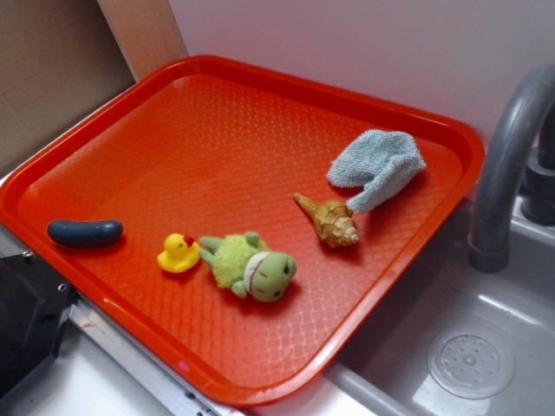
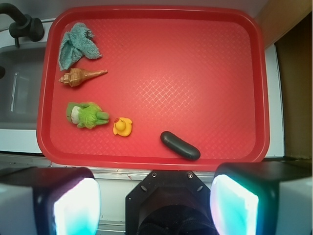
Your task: Grab the green animal.
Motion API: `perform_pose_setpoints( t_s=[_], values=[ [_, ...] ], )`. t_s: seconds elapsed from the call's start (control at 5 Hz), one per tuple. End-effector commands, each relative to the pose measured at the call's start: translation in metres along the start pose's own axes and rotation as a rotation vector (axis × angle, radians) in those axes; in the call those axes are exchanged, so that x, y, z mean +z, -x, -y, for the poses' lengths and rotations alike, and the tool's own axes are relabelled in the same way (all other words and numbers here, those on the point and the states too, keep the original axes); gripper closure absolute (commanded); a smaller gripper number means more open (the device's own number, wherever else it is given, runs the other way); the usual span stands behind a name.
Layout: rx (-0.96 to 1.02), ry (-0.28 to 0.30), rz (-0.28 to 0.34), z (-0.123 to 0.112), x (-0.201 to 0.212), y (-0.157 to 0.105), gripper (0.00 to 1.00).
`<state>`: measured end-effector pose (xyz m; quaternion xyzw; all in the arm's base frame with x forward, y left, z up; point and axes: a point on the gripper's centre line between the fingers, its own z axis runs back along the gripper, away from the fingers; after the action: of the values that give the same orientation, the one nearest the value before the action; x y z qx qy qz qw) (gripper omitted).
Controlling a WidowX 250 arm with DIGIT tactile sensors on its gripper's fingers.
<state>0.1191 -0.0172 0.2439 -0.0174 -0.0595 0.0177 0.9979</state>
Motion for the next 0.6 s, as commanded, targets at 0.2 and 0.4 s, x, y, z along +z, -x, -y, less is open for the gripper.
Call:
perform_pose_setpoints(
  t_s=[0.2, 0.4],
  values=[
    [-0.249, 0.047, 0.063, 0.026, -0.022, -0.021, 0.0],
    [-0.505, 0.03, 0.132, 0.04, -0.04, -0.034, 0.0]
  ],
)
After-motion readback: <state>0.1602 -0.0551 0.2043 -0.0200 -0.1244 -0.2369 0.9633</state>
